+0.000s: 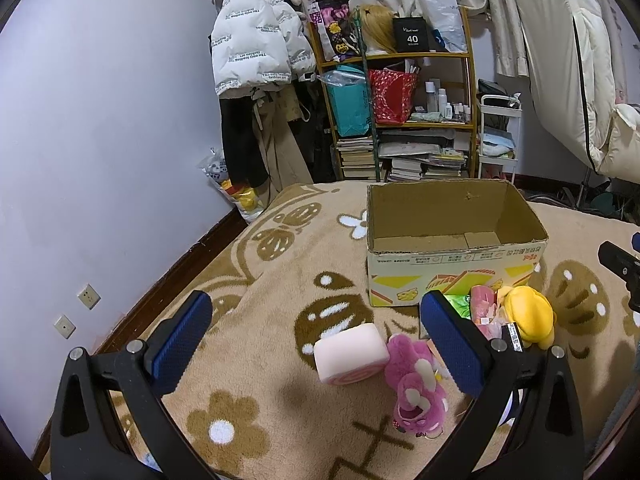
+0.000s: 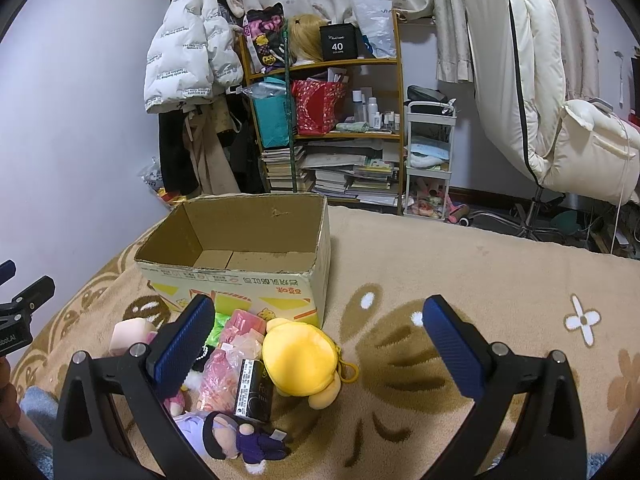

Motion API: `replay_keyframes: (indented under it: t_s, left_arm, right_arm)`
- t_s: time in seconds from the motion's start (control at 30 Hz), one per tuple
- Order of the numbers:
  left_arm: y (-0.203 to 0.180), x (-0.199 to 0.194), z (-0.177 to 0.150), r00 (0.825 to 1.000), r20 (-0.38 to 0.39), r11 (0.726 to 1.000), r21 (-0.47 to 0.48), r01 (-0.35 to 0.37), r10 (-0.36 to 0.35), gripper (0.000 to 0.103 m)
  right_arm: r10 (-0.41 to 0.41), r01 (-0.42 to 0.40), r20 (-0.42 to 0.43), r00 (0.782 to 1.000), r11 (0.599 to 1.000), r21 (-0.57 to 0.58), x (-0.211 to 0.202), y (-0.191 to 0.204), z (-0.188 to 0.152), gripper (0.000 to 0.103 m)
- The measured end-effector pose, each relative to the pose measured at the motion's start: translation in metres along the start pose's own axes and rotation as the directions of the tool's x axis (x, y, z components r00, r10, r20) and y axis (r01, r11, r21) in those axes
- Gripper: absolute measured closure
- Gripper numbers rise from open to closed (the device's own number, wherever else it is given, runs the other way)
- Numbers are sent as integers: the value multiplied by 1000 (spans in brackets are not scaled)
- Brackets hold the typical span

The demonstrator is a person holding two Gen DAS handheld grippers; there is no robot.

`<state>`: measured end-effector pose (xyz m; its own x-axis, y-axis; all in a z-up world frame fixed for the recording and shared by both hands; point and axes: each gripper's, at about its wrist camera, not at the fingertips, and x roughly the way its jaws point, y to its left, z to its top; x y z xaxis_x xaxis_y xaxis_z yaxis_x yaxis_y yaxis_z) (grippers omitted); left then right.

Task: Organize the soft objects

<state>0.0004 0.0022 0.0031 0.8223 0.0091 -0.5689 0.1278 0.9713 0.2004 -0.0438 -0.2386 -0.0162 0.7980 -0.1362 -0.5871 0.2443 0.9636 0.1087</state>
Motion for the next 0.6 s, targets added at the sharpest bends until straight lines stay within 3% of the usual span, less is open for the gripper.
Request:
replay_keyframes:
  t_s: [0.6]
  left_arm:
    - [0,-1,-1,1000,-2,1000,6,-1,1,0]
  right_arm:
    - [0,0,-3,1000,1000,0,1,0,0,0]
